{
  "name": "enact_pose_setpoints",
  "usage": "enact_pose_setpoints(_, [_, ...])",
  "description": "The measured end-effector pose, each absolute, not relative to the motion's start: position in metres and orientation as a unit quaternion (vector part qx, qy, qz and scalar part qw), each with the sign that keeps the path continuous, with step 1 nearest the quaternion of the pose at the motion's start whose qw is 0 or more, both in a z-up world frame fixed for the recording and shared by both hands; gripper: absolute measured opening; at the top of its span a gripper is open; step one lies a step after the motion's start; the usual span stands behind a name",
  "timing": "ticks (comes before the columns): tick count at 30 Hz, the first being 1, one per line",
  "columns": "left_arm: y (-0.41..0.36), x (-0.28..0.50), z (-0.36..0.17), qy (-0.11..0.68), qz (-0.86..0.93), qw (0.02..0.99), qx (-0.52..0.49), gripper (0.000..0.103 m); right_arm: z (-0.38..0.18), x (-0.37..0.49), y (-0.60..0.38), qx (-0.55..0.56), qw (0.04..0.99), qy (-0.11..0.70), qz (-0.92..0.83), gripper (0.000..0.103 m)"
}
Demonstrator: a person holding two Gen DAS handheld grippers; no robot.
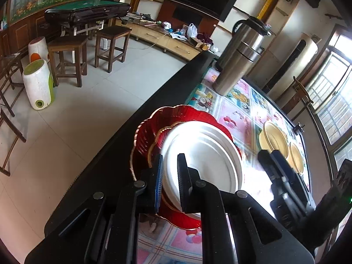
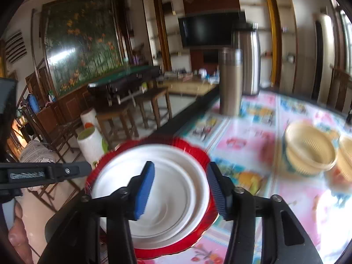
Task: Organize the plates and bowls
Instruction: 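Lower the white plate with left tool while right lowers the white bowl onto the stack, then open both tools and withdraw them from the red plate stack, then grasp a beige plastic bowl rim with left tool while right grasps another beige bowl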
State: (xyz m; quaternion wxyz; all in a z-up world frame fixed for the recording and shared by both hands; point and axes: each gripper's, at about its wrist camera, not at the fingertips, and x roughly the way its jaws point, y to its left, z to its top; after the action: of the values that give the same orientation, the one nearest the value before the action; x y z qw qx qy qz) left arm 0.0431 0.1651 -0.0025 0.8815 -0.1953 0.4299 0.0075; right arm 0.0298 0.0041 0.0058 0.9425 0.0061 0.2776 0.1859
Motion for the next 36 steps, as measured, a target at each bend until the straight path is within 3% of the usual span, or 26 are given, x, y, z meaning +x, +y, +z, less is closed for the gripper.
enact_pose_setpoints(21, [0.008,0.036,0.015,0.464,-0.119,0.876,-0.065,0.011,0.005,0.004,-0.208,0.168,0.946,0.273,0.055,0.053])
enact_pose_setpoints(33, [-0.068,0.135,0.05,0.487,-0.142,0.86,-0.055,0.011,0.03,0.02,-0.337,0.279,0.916,0.289,0.014,0.055])
enact_pose_setpoints(35, [-0.074,0.155,0.051,0.493,-0.13,0.857,-0.069,0.015,0.028,0.034,-0.343,0.301,0.905,0.3,0.031,0.055])
enact_pose_setpoints(36, [-0.076,0.161,0.051,0.493,-0.126,0.858,-0.076,0.022,0.026,0.044,-0.344,0.32,0.895,0.307,0.046,0.055])
